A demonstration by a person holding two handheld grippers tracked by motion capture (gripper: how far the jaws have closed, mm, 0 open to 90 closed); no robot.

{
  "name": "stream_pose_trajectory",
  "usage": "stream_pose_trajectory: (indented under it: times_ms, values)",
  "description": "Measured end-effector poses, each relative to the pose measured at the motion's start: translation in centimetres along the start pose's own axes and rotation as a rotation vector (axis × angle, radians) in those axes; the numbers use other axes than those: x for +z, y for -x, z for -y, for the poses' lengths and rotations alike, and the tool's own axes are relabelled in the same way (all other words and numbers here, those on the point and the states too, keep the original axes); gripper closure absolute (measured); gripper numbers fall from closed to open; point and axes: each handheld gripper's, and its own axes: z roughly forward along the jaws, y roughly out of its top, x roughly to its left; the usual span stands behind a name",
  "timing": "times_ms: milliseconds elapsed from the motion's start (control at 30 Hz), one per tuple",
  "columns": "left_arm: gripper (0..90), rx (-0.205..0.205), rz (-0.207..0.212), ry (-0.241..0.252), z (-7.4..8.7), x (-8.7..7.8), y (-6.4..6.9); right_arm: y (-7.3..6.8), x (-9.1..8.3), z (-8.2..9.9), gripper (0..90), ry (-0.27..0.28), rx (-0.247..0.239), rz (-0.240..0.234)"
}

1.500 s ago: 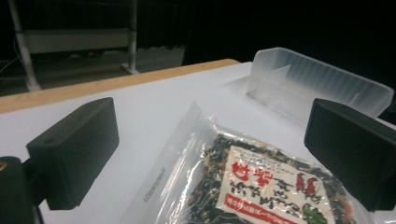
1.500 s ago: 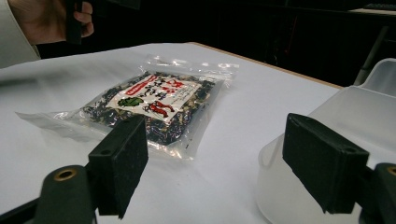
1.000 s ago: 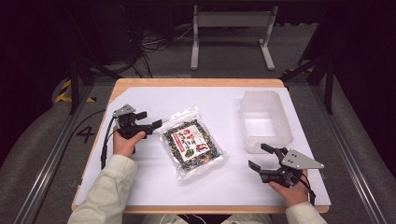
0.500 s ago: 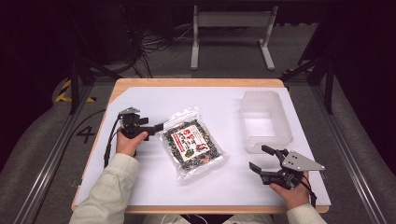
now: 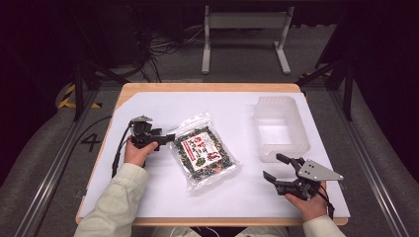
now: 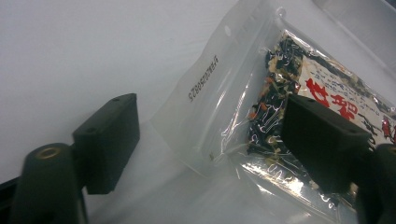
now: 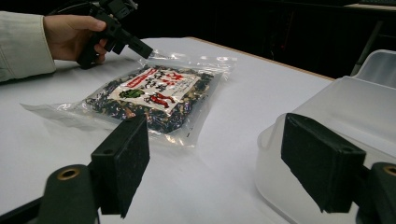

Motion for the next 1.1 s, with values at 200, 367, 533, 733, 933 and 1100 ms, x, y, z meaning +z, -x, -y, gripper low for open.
stream_pose_trajectory:
  times_ms: [200, 367, 533, 733, 933, 1100]
  values:
    - [33.4, 0.023, 0.0, -0.028, 0.0, 0.1, 0.3, 0.0, 0.0, 0.0, 24.2, 0.002, 0.002, -0.002]
    - [37.9, 0.046, 0.006, -0.036, 0.1, 0.1, 0.4, 0.0, 0.1, -0.1, 24.7, 0.006, 0.006, -0.011]
    - [39.0, 0.063, -0.003, -0.042, 0.1, 0.2, 0.7, 0.0, 0.0, -0.1, 25.4, 0.007, 0.012, -0.015]
    - [47.6, 0.083, -0.011, -0.039, 0.2, 0.2, 0.9, 0.0, 0.0, -0.1, 25.8, 0.008, 0.015, -0.021]
    - [53.5, 0.092, -0.032, -0.029, 0.3, 0.0, 1.1, 0.0, 0.0, -0.1, 25.8, 0.009, 0.015, -0.024]
    - [66.6, 0.064, -0.025, -0.026, 0.3, -0.3, 1.0, 0.0, 0.0, -0.1, 25.8, 0.01, 0.021, -0.033]
